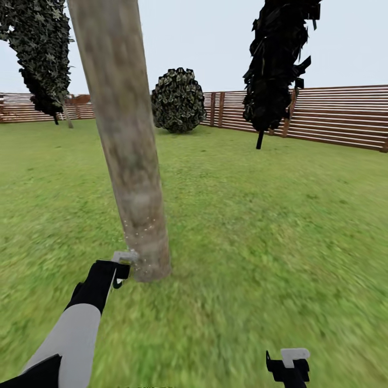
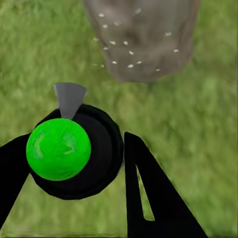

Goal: In the garden, pick up the pesticide atomizer on the floor and spray pesticide onto both trees until each tree trunk is fully covered.

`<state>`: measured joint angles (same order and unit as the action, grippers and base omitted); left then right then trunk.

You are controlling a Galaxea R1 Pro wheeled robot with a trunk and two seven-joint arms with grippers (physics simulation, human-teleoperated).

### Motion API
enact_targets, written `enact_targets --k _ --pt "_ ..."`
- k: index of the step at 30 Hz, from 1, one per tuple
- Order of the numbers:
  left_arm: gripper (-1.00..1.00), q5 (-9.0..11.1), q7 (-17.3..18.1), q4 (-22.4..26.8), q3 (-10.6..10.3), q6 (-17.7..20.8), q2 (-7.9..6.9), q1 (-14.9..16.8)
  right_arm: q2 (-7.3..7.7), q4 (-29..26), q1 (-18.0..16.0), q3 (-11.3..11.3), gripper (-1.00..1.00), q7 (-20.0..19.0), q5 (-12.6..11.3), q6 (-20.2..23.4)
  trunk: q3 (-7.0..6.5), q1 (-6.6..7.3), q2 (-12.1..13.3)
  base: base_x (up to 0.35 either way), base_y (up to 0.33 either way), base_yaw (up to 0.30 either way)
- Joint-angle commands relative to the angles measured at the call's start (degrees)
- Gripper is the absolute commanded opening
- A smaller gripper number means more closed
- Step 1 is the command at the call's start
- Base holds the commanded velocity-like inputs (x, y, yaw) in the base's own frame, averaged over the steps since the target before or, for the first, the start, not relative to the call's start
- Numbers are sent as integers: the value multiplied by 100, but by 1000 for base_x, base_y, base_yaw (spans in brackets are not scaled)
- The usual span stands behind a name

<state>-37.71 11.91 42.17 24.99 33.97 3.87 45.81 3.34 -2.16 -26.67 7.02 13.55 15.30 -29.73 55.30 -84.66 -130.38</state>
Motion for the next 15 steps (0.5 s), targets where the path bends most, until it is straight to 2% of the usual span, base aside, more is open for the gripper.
enact_targets --k 1,3,8,11,15 --pt "-100 -27 50 7 59 14 -29 -10 -2 5 -2 45 100 17 61 -15 5 1 -2 0 -275 233" --pt "-100 -25 42 -43 67 10 -36 -38 0 5 -4 45 100 17 61 -15 5 1 -2 52 -275 65" --pt "-100 -19 33 -389 54 5 202 -33 0 5 -2 45 100 17 61 -15 5 1 -2 154 -250 11" --pt "-100 -13 36 -405 59 5 213 -30 0 5 -4 45 100 17 61 -15 5 1 -2 227 -203 1" --pt "-100 -50 29 -399 83 -21 118 -33 0 5 -3 45 100 17 61 -15 5 1 -2 238 -191 0"
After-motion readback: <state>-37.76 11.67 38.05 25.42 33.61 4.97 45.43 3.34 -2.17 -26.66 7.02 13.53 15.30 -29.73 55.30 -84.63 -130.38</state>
